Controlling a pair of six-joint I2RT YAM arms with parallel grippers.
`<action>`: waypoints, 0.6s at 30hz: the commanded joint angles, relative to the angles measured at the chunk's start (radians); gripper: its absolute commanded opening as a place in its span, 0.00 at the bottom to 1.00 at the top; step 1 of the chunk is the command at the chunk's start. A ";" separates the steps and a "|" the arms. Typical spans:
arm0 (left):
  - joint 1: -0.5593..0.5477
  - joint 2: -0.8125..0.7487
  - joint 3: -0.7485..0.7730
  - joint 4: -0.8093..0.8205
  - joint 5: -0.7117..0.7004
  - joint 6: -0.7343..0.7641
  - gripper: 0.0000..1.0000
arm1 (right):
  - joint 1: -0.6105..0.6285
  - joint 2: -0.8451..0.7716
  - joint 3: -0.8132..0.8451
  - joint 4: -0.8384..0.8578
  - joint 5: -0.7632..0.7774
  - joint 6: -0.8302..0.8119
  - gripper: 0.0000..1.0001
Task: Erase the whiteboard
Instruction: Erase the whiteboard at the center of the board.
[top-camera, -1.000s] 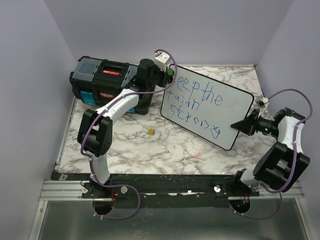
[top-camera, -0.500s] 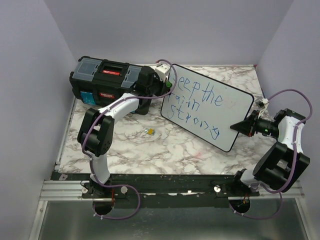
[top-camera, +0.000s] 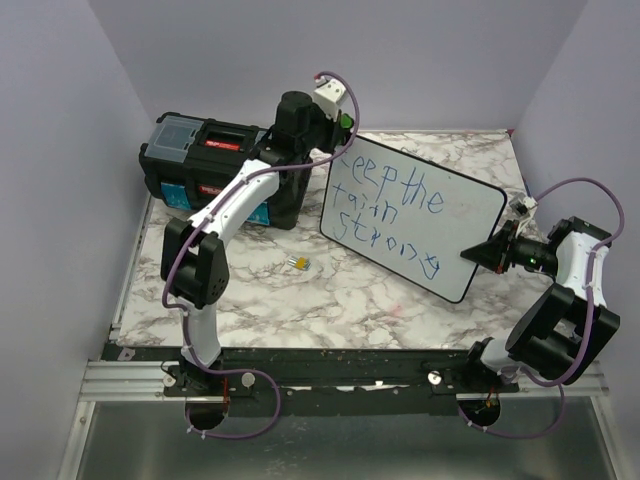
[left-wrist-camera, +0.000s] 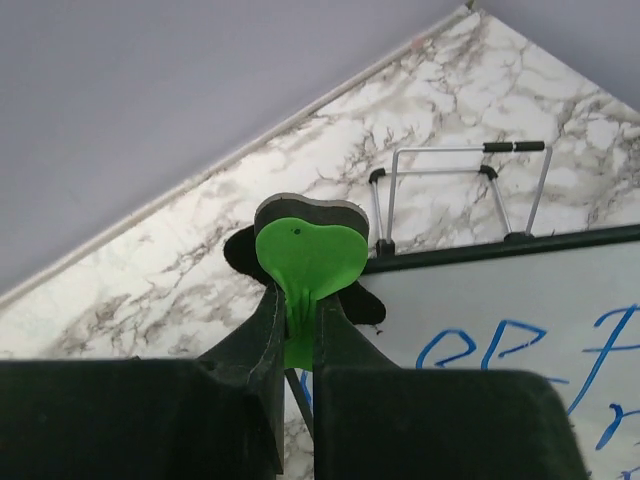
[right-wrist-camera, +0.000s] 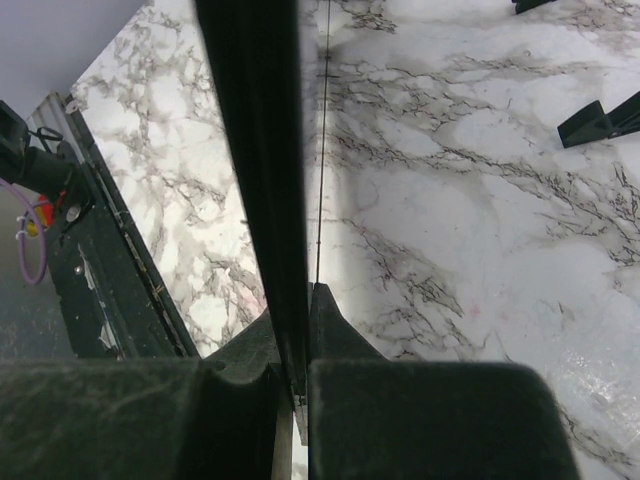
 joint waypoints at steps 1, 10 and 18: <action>-0.006 0.037 0.045 -0.072 -0.063 0.010 0.00 | 0.004 -0.010 0.030 -0.016 -0.041 -0.043 0.01; -0.036 -0.012 -0.182 0.002 -0.160 0.087 0.00 | 0.004 -0.005 0.033 -0.018 -0.044 -0.043 0.01; -0.041 0.006 -0.143 -0.011 -0.215 0.091 0.00 | 0.004 -0.015 0.024 -0.016 -0.038 -0.049 0.01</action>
